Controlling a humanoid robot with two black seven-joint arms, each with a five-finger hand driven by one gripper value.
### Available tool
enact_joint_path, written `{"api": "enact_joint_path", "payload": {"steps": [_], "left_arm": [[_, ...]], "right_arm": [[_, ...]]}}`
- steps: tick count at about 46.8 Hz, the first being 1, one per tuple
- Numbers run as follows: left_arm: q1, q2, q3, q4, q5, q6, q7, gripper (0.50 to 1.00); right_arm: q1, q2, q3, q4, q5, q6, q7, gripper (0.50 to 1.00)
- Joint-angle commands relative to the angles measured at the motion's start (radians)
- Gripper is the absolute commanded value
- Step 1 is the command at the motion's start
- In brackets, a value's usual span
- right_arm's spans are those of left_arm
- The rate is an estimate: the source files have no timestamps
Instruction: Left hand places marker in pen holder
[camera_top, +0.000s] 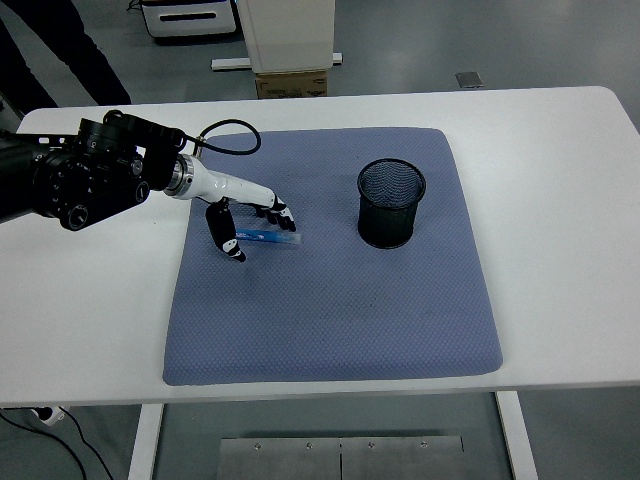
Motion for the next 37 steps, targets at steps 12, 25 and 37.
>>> {"api": "enact_joint_path", "payload": {"steps": [12,25,37], "left_arm": [[0.003,-0.012,0.002,-0.001,0.053,0.046,0.0,0.807],[0.003,-0.021,0.005,-0.001,0.055,0.058,0.0,0.757],[0.005,-0.021,0.02,-0.001,0.055,0.059,0.0,0.657]], "right_arm": [[0.0,0.0,0.0,0.0,0.0,0.0,0.0,1.0],[0.0,0.0,0.0,0.0,0.0,0.0,0.0,1.0],[0.0,0.0,0.0,0.0,0.0,0.0,0.0,1.0]]}}
